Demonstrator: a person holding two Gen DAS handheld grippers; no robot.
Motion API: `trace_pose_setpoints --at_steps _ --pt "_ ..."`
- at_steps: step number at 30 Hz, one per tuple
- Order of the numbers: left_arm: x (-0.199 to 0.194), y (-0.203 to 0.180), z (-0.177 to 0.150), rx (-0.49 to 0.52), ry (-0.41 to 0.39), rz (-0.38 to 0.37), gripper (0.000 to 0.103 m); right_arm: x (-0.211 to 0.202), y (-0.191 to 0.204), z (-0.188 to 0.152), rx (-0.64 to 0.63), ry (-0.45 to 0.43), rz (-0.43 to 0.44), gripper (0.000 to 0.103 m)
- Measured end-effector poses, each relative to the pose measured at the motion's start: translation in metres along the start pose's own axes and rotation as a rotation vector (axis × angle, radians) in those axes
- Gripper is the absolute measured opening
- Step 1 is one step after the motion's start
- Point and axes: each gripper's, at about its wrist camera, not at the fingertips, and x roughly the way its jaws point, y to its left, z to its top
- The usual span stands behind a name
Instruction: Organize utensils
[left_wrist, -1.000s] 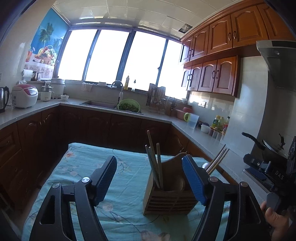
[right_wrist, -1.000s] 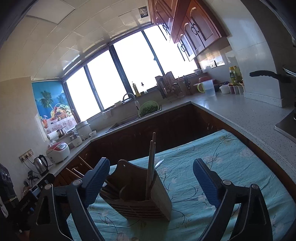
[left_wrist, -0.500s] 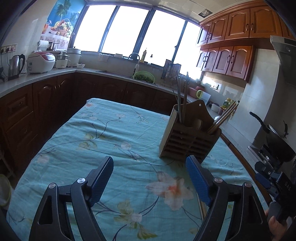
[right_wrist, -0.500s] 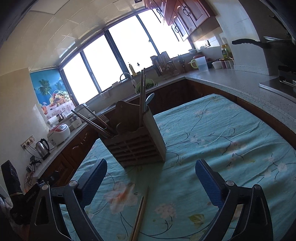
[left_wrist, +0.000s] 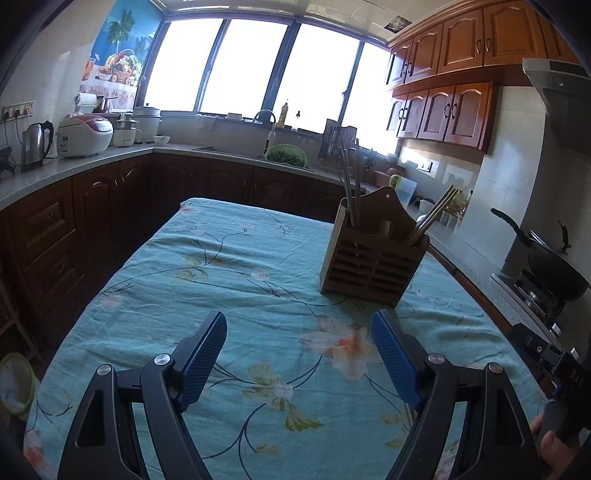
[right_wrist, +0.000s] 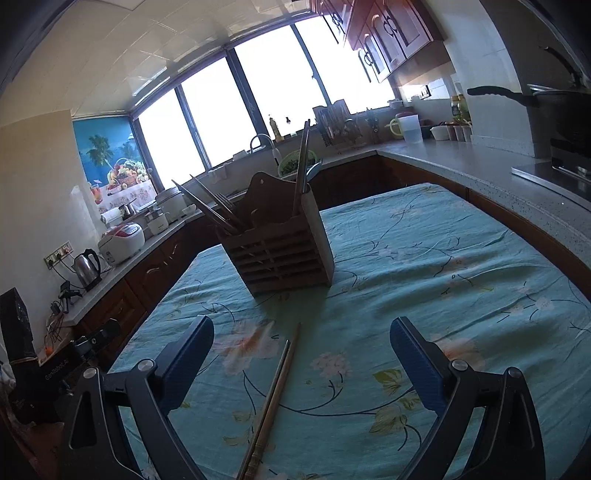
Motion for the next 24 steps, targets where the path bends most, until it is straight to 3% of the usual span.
trace_pose_setpoints --at_steps 3,5,10,18,24 --pt "-0.019 -0.004 -0.002 0.028 -0.054 0.013 0.087 -0.023 0.011 0.006 -0.064 -0.100 -0.020 0.102" --pt "-0.035 -0.007 -0.003 0.047 -0.103 0.033 0.101 -0.042 0.019 0.005 -0.130 -0.189 -0.038 0.103" --pt "-0.061 -0.016 -0.023 0.111 -0.179 0.079 0.102 -0.069 0.038 -0.008 -0.252 -0.314 -0.068 0.103" --pt "-0.071 -0.019 -0.057 0.130 -0.135 0.080 0.102 -0.060 0.032 -0.039 -0.244 -0.209 -0.069 0.103" --pt "-0.067 -0.020 -0.063 0.153 -0.092 0.108 0.102 -0.054 0.026 -0.048 -0.238 -0.169 -0.088 0.103"
